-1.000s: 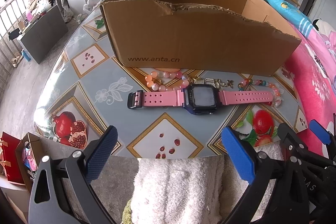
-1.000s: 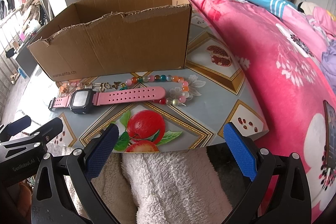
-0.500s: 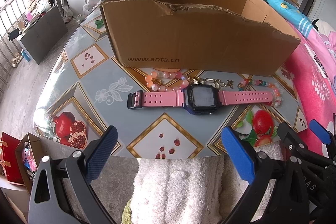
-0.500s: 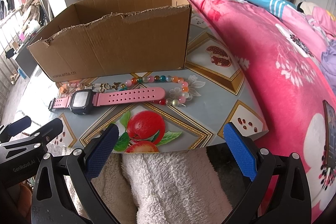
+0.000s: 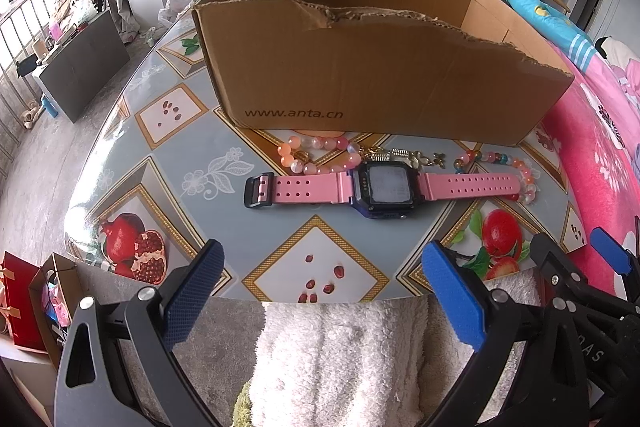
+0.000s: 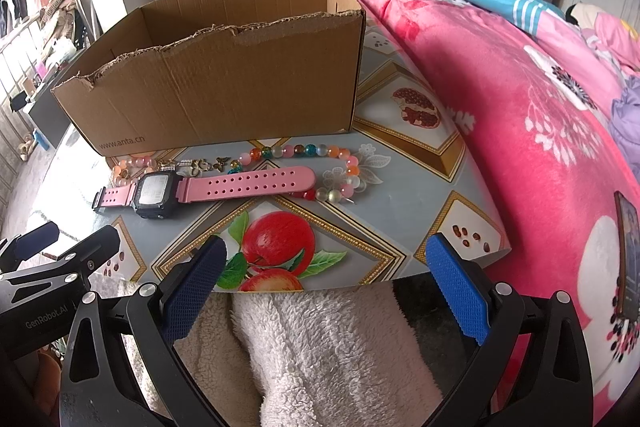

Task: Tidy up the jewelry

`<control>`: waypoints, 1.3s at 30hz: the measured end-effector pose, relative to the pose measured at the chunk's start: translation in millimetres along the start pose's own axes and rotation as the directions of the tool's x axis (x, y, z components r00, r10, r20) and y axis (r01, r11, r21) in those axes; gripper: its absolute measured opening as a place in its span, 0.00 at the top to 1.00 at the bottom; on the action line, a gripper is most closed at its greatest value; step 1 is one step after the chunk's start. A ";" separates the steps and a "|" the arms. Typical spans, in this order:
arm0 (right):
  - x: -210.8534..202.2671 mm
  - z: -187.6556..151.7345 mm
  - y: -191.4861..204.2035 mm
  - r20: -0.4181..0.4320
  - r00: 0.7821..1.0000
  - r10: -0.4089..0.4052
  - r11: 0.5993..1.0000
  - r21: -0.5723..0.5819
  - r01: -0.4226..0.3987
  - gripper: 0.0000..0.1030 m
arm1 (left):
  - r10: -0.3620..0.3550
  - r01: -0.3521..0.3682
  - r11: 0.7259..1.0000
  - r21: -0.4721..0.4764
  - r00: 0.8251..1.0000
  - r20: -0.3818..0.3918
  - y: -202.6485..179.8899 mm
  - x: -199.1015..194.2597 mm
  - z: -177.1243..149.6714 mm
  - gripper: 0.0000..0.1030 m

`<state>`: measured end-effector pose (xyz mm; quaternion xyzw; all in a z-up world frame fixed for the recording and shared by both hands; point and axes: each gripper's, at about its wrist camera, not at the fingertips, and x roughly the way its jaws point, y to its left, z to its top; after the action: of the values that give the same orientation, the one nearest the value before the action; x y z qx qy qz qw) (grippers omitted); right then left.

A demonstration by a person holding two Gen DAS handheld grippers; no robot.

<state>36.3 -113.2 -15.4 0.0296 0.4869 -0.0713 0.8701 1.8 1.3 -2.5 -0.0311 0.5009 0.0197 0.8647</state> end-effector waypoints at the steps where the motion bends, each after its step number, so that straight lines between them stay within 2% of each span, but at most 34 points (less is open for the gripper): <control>1: 0.1 -0.3 0.3 0.000 1.000 0.000 1.000 -0.001 0.000 0.07 | 0.000 0.000 1.000 0.000 1.000 0.000 0.2 -0.2 -0.1 0.06; 39: -4.8 2.3 -1.0 0.007 1.000 -0.004 1.000 0.000 0.004 0.07 | -0.003 0.003 1.000 -0.002 1.000 0.003 1.1 -1.8 1.0 0.06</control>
<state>35.6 -113.9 -10.1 0.0283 0.4837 -0.0734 0.8717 1.7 2.5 -0.5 -0.0325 0.4996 0.0191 0.8654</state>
